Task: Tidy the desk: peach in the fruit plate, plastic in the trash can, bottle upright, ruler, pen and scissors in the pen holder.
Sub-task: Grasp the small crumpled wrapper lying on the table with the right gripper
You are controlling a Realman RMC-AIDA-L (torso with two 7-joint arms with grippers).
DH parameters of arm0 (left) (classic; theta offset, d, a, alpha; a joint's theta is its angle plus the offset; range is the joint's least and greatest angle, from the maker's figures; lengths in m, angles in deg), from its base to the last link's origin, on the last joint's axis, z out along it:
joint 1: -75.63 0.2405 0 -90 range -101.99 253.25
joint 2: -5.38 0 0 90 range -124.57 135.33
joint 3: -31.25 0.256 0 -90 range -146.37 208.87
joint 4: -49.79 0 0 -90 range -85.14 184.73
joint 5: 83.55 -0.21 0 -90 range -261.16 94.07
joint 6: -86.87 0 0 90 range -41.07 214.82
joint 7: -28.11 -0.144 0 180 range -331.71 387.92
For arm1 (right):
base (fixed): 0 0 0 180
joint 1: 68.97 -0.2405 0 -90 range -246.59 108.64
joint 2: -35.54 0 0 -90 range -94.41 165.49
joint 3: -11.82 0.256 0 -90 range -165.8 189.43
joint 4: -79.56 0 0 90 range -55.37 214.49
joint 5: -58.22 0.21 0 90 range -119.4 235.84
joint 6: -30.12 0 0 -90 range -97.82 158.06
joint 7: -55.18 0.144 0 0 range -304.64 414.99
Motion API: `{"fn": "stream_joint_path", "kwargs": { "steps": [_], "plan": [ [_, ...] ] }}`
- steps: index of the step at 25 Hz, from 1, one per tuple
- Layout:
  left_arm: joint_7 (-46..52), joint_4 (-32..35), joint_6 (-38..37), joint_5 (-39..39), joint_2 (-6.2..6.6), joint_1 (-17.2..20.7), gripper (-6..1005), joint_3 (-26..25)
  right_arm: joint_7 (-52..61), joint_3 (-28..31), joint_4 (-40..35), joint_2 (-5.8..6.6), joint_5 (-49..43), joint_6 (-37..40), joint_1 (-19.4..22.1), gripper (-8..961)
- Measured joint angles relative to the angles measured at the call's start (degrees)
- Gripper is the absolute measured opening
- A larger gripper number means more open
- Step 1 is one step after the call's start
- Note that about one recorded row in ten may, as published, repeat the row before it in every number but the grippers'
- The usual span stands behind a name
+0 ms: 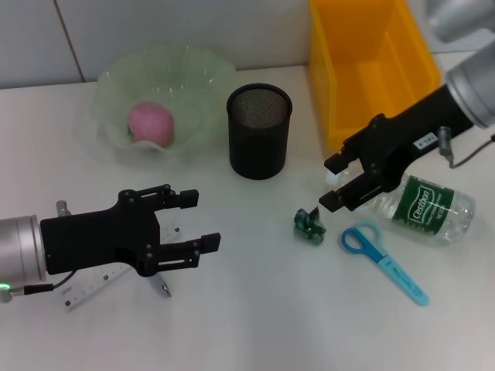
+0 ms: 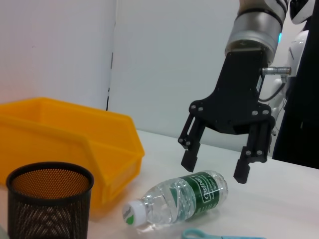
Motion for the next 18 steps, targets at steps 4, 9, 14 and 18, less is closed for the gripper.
{"fn": "stream_joint_path", "kwargs": {
  "steps": [4,9,14,18],
  "plan": [
    [-0.1,0.0,0.4,0.0,0.28,0.7,767,-0.3,2.8,-2.5,0.6,-0.48,-5.8,-0.4,-4.6,700],
    [-0.4,0.0,0.4,0.0,0.25,1.1,766,-1.1,3.3,-2.7,2.2,-3.65,-15.5,-1.5,-9.0,701],
    [-0.5,-0.1,0.5,0.0,0.24,1.1,766,-1.4,3.3,-5.2,6.8,-5.18,-19.2,-6.1,-10.6,686],
    [-0.5,-0.2,0.6,0.0,0.26,1.2,765,-1.4,3.4,-8.3,11.0,-5.32,-19.0,-10.8,-10.7,670]
  ]
}}
